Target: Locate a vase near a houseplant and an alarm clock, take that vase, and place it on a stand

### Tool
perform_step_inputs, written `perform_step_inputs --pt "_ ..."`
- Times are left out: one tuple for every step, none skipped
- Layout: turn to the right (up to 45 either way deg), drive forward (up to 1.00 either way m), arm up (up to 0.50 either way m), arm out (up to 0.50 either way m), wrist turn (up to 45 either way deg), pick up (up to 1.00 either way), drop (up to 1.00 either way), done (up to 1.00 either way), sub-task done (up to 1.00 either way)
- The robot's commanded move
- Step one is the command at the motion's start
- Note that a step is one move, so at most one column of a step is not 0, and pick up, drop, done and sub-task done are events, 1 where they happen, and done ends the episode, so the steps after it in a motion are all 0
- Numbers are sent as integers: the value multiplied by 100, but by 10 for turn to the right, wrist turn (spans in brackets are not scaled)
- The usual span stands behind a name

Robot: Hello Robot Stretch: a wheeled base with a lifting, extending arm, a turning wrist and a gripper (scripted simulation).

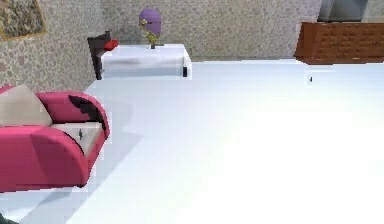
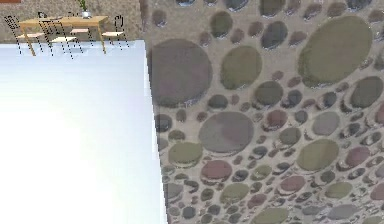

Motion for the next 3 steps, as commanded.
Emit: perform_step_inputs --pt "0 5 0 0 0 0 0 0 0" --pt "-60 0 0 0 0 0 0 0 0" --pt "0 30 0 0 0 0 0 0 0"
